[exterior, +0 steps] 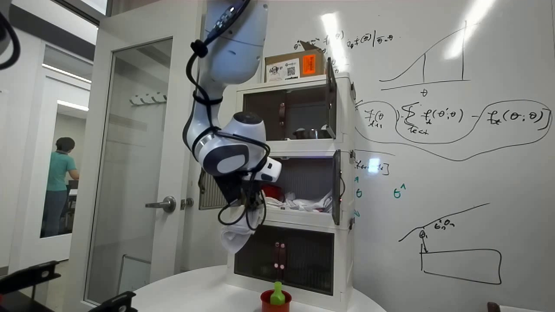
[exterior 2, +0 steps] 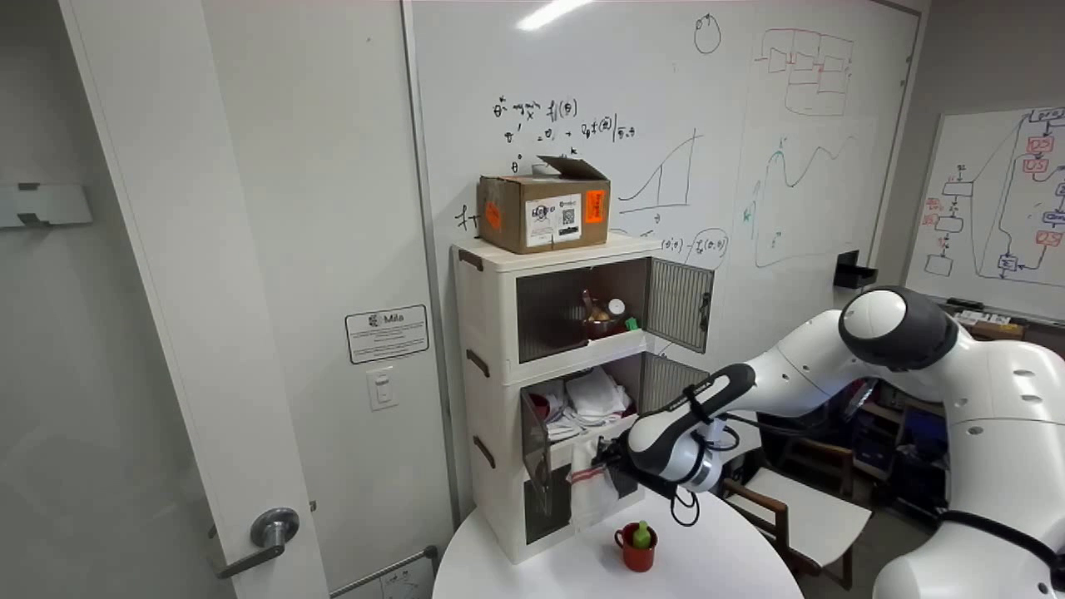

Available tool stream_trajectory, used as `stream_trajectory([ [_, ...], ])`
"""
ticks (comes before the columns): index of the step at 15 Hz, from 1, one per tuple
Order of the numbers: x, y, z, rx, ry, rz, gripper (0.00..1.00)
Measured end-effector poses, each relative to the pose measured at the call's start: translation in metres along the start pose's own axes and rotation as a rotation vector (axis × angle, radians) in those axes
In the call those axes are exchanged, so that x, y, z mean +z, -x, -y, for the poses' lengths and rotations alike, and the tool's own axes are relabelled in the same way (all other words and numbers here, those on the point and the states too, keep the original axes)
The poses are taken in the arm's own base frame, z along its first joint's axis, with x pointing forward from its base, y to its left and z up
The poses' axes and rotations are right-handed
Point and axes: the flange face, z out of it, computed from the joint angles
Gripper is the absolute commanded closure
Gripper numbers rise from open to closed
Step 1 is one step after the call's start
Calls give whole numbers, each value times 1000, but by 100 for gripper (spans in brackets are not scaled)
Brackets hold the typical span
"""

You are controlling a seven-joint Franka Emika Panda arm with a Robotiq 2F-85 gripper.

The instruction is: Put the towel in the middle cabinet

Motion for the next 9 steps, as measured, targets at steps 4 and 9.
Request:
stream_trajectory([
  [4,-38,-35,20,95,-97,-179,97],
  [9,-66,-61,23,237,-183,-356,97],
])
